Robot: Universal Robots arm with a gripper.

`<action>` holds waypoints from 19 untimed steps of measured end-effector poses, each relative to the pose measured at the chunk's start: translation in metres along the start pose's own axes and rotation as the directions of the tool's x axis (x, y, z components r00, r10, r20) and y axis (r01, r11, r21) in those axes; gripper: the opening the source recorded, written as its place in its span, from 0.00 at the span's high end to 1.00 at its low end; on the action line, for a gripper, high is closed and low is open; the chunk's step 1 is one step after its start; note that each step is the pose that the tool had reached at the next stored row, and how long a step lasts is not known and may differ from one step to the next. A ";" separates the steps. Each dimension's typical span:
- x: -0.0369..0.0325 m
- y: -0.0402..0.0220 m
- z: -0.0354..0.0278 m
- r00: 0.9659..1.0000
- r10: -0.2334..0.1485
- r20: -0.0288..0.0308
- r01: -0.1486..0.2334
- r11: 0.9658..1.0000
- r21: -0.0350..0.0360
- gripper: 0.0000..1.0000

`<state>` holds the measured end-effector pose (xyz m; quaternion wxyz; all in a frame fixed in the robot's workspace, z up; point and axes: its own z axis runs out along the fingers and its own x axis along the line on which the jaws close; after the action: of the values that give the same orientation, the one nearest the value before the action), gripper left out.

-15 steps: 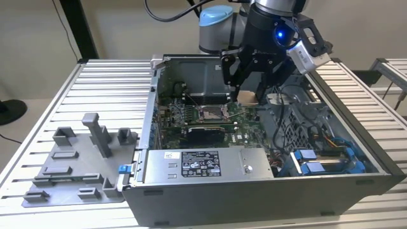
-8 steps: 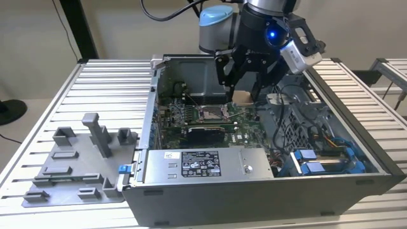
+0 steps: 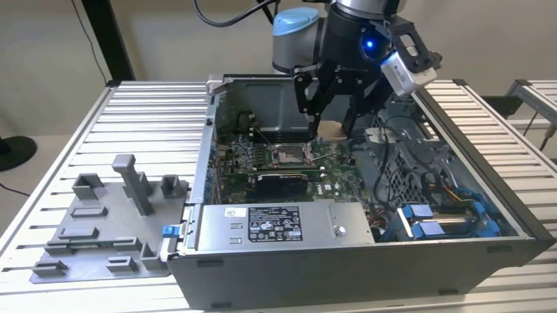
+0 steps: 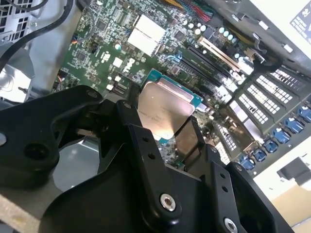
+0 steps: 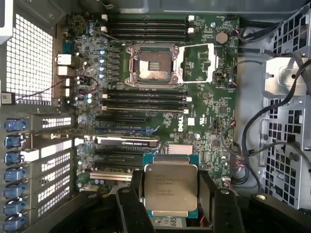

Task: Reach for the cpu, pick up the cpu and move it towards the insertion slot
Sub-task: 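Pick up the cpu and move it towards the insertion slot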

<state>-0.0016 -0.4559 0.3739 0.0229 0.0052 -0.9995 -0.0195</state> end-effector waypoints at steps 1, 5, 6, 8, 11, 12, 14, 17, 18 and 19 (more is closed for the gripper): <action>0.0000 0.0019 0.0000 1.000 0.000 0.000 0.000 1.000 0.000 1.00; -0.0001 0.0096 0.0004 1.000 0.000 0.001 0.000 1.000 0.000 1.00; -0.0001 0.0111 0.0004 1.000 0.000 0.001 0.000 1.000 0.000 1.00; -0.0001 0.0139 0.0006 1.000 0.000 0.001 0.000 1.000 0.000 1.00; -0.0002 0.0183 0.0007 1.000 0.000 0.001 0.000 1.000 0.000 1.00; -0.0002 0.0200 0.0008 1.000 0.000 0.001 0.000 1.000 0.000 1.00; -0.0001 0.0239 0.0009 1.000 0.000 0.001 0.000 1.000 0.000 1.00; 0.0007 0.0291 0.0012 1.000 0.000 0.001 0.000 1.000 0.000 1.00; 0.0012 0.0305 0.0013 1.000 0.000 0.001 0.000 1.000 0.000 1.00; 0.0017 0.0319 0.0014 1.000 0.000 0.001 0.000 1.000 0.000 1.00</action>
<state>-0.0037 -0.4241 0.3739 0.0225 0.0051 -0.9995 -0.0194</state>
